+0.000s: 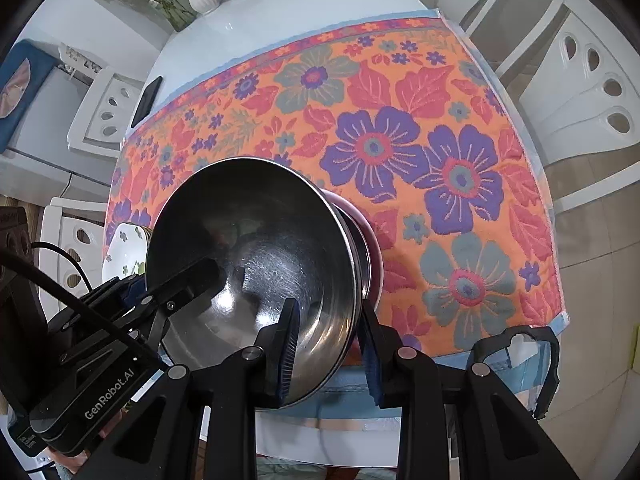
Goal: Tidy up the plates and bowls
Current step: 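Carry the blue steel bowl into the red bowl and open both grippers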
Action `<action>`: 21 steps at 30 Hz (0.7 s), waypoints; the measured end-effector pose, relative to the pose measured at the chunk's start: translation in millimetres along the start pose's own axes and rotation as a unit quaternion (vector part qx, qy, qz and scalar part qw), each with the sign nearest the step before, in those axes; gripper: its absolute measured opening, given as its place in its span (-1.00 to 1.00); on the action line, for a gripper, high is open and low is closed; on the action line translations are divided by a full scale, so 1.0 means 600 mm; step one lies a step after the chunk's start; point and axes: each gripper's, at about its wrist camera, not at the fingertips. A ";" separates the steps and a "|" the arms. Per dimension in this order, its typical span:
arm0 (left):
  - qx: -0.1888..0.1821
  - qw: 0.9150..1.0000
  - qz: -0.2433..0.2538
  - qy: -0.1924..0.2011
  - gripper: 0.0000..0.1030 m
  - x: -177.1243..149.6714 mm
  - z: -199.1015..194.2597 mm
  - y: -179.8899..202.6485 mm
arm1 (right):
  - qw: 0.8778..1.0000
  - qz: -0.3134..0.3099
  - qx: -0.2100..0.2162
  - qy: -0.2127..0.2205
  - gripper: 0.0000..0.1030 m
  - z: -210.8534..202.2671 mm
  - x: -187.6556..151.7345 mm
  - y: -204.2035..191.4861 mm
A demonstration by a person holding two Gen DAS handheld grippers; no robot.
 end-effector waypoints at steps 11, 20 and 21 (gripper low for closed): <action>0.027 1.000 0.007 0.005 -0.61 0.007 0.002 -0.008 | 1.000 0.011 0.003 0.003 -0.44 0.003 0.004 0.008; 0.030 0.998 -0.010 0.047 -0.53 0.016 -0.059 -0.030 | 1.000 0.010 0.008 0.020 -0.44 -0.023 0.008 0.012; 0.030 0.998 -0.010 0.049 -0.53 0.018 -0.061 -0.030 | 1.000 0.007 0.008 0.023 -0.44 -0.027 0.007 0.011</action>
Point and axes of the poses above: each gripper's, at about its wrist camera, not at the fingertips, and z roughly the way its jaws point, y to its right, x to its top, and after that the axes turned 10 degrees about -x, right-handed
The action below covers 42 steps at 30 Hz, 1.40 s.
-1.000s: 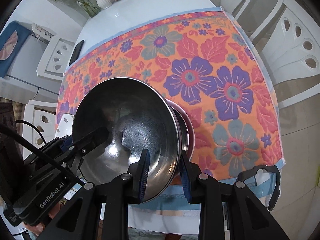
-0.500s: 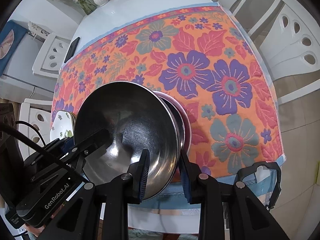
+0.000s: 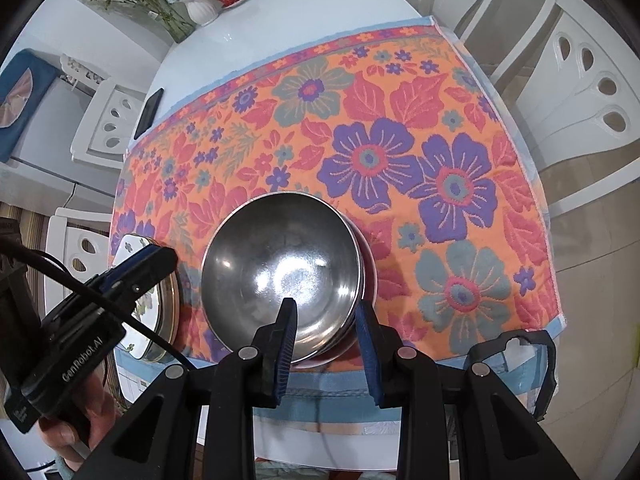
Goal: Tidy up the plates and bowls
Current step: 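Carry the blue steel bowl into the red bowl and open both grippers, then close both grippers on the rim of the nested bowl stack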
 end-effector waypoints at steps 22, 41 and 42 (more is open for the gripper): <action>-0.002 1.000 0.016 0.004 -0.41 0.011 -0.004 0.025 | 1.000 -0.004 -0.008 0.003 -0.43 -0.011 -0.002 0.016; 0.006 1.000 0.001 0.002 -0.41 0.011 0.007 0.024 | 1.000 -0.020 -0.007 0.007 -0.15 -0.014 0.005 0.017; 0.005 1.000 0.001 0.002 -0.41 0.012 0.007 0.024 | 1.000 -0.020 -0.006 0.007 -0.14 -0.014 0.006 0.018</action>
Point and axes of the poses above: each gripper's, at about its wrist camera, not at the fingertips, and z roughly the way its jaws point, y to its right, x to its top, and after that the axes turned 10 degrees about -x, right-handed
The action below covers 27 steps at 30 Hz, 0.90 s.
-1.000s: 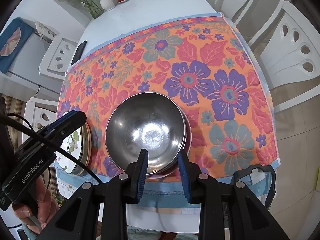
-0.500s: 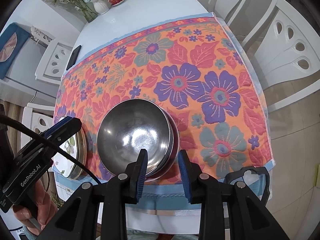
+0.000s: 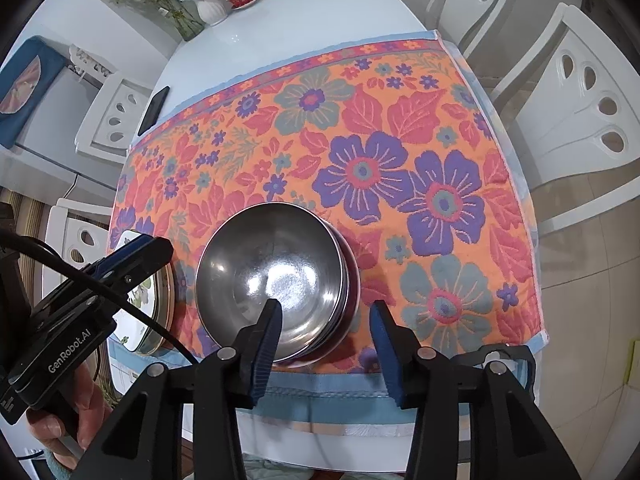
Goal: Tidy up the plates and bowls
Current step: 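Close both grippers on the rim of the nested bowl stack, then lift the nested bowls and carry them over the plate stack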
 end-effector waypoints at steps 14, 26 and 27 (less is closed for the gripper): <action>-0.023 0.996 -0.092 0.001 0.30 -0.018 0.014 -0.031 | 1.000 0.002 0.026 0.008 0.05 0.014 0.005 0.018; -0.028 0.982 -0.187 -0.027 0.30 -0.056 0.069 -0.086 | 0.997 0.006 0.082 0.001 0.37 0.094 0.014 0.041; -0.027 0.981 -0.188 -0.027 0.30 -0.057 0.073 -0.088 | 0.996 0.006 0.085 -0.002 0.37 0.101 0.016 0.042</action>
Point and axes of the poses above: each gripper's, at about its wrist camera, not at the fingertips, and z roughly the way its jaws point, y to its right, x to its top, and after that the axes turned 10 degrees about -x, right-handed
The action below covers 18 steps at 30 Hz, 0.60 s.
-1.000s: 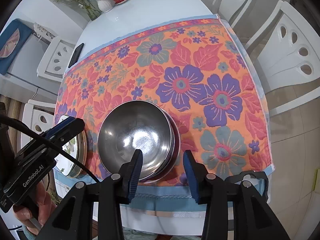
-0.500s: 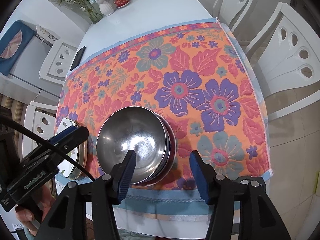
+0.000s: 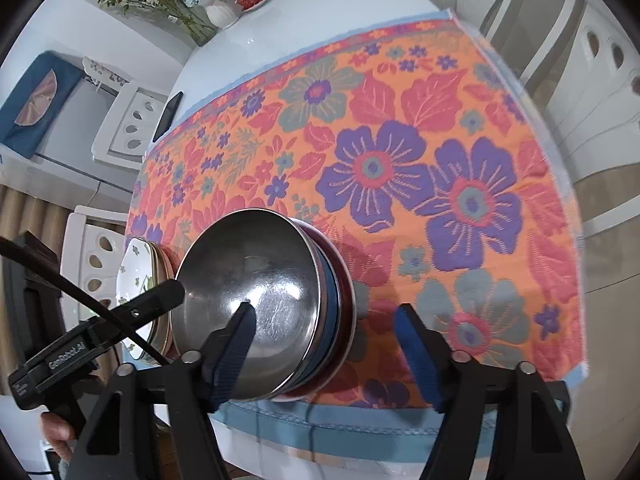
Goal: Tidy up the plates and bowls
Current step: 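Lift the nested bowls and carry them over the plate stack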
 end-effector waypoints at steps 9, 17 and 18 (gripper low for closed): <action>0.014 1.000 -0.001 -0.005 0.26 -0.010 0.036 -0.002 | 0.999 -0.023 0.013 -0.022 0.37 0.051 0.008 -0.002; 0.022 1.000 -0.005 0.002 0.26 -0.018 0.038 -0.005 | 0.999 -0.025 0.019 -0.033 0.37 0.067 0.008 0.008; 0.021 1.000 -0.006 0.002 0.26 -0.018 0.038 -0.005 | 0.999 -0.025 0.019 -0.034 0.37 0.068 0.008 0.009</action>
Point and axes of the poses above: each gripper's, at about its wrist camera, not at the fingertips, and z roughly the way its jaws point, y to its right, x to its top, and after that the axes turned 10 degrees about -x, right-handed
